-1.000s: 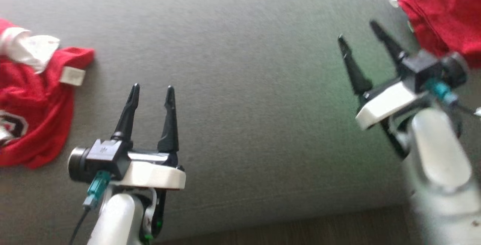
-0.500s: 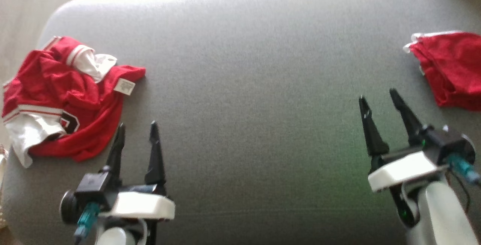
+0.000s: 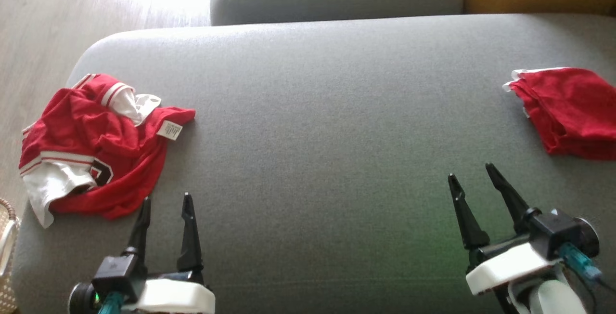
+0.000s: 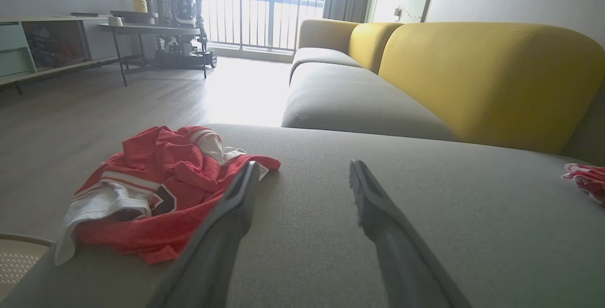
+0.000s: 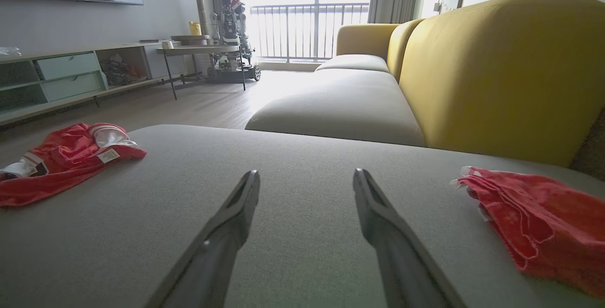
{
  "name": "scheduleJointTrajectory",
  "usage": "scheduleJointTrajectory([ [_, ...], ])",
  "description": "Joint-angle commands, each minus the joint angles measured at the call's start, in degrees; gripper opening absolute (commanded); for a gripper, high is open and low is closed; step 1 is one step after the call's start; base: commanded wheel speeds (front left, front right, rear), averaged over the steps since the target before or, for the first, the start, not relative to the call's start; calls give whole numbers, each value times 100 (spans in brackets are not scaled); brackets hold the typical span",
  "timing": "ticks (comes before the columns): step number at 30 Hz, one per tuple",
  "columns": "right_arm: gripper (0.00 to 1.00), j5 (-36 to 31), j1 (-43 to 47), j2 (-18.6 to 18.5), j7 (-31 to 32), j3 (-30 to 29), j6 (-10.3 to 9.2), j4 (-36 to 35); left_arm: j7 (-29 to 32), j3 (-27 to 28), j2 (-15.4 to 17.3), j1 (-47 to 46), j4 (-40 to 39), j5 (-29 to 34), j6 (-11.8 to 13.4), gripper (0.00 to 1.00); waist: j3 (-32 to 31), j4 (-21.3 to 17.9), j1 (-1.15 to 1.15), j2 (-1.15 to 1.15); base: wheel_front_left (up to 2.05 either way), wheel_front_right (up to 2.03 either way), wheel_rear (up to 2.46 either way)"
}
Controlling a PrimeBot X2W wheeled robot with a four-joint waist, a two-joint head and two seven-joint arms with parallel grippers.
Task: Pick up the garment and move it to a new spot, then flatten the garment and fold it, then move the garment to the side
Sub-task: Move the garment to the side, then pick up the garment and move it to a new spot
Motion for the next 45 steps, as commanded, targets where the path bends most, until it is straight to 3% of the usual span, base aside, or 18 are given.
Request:
scheduleJointTrajectory([
  [1, 100, 10, -102, 21, -52, 153, -2, -234, -29, 197, -17, -149, -151, 18, 18, 100, -29, -16, 1, 0, 0, 0, 0],
  [29, 100, 192, 69, 21, -52, 68, -2, -168, -29, 164, -17, -116, -6, -56, 16, 100, -79, 16, 1, 0, 0, 0, 0],
  [36, 100, 309, 133, 21, -52, 77, -2, -180, -29, 166, -17, -108, -22, -42, 43, 100, -129, 366, 1, 0, 0, 0, 0],
  [45, 100, 354, 326, 21, -52, 287, -2, -204, -29, 199, -17, -21, -50, 50, -10, 100, -228, 1378, 1, 0, 0, 0, 0],
])
